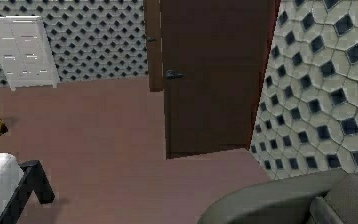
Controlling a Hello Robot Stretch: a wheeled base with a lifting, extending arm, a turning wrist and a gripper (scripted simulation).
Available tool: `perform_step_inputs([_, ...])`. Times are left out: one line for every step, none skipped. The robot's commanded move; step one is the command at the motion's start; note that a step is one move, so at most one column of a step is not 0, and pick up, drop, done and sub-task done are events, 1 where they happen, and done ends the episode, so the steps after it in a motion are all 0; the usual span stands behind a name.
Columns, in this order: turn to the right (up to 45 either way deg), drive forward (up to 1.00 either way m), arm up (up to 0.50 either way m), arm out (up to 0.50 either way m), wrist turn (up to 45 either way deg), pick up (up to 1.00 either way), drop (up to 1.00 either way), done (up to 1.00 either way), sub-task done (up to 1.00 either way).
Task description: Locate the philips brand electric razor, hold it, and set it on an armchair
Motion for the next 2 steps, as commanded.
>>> perform_step_inputs([0.0,0.00,0.00,0.00,39.0,0.00,0.00,0.00,0.00])
perform_step_inputs([0.0,0.00,-0.46,0.00,0.0,0.00,0.00,0.00,0.00])
